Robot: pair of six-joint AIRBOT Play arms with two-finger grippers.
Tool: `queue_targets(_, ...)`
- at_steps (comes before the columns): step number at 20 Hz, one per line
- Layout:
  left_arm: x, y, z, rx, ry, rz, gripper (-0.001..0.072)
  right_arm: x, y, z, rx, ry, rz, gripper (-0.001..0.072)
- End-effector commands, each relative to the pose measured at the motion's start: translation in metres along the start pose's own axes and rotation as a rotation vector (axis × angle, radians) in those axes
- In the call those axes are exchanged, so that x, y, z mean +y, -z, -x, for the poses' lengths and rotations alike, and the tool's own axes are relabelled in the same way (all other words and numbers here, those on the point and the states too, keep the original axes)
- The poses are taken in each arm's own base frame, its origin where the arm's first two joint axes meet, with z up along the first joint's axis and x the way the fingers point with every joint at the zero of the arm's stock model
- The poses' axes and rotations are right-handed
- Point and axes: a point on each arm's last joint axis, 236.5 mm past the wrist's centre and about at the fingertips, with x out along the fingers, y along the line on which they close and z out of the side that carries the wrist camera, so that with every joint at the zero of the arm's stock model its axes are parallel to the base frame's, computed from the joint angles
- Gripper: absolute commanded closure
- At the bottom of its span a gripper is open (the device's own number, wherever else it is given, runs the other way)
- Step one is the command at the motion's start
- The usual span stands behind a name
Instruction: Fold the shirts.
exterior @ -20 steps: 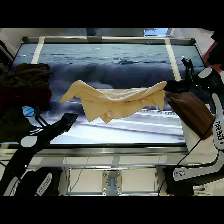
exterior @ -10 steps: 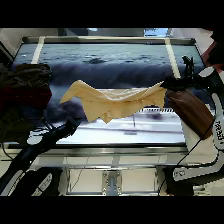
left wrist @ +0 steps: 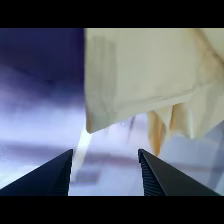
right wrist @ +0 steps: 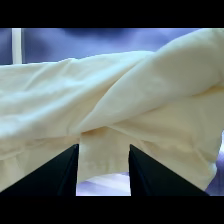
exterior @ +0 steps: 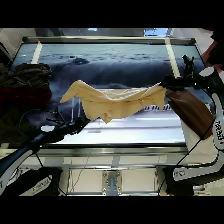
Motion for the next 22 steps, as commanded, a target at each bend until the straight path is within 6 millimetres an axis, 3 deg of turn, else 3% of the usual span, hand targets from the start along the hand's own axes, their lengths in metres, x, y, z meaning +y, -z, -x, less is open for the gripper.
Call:
queue_targets(1,0.012,0.002,-0.009,0.014,-0.037,0.026,0.0228,0.001,0.0,0.0,0.0,-0.004,0.0,0.0338)
queue_targets(5,0.009,-0.004,-0.012,-0.002,-0.029,0.065,0.0247,0.001,0.0,0.0,0.0,-0.004,0.0,0.0338)
queue_targets(9,-0.005,-0.003,-0.036,0.042,-0.025,0.074,0.025,0.003,0.002,0.0,0.01,-0.013,-0.002,0.0338)
queue_targets(12,-0.016,-0.014,-0.051,0.051,-0.016,0.066,0.0524,0.003,0.005,0.0,0.024,-0.014,-0.001,0.0339)
queue_targets(13,-0.021,-0.016,-0.052,0.052,-0.005,0.063,0.0703,0.002,0.007,0.0,0.032,-0.011,0.001,0.0339)
queue_targets(14,-0.028,-0.015,-0.052,0.063,0.013,0.057,0.0695,0.0,0.01,0.0,0.041,-0.001,0.006,0.0339)
queue_targets(16,-0.042,-0.008,-0.051,0.104,0.057,0.052,0.0695,-0.018,0.018,0.002,0.076,0.076,0.007,0.0339)
queue_targets(19,-0.056,-0.004,-0.049,0.138,0.099,0.044,0.0696,-0.069,0.03,0.012,0.124,0.296,-0.029,0.0338)
queue_targets(20,-0.059,-0.005,-0.049,0.137,0.105,0.042,0.0695,-0.083,0.027,0.017,0.111,0.362,-0.037,0.0334)
queue_targets(22,-0.064,-0.009,-0.049,0.13,0.114,0.034,0.0695,-0.092,0.009,0.017,0.033,0.394,-0.032,0.0319)
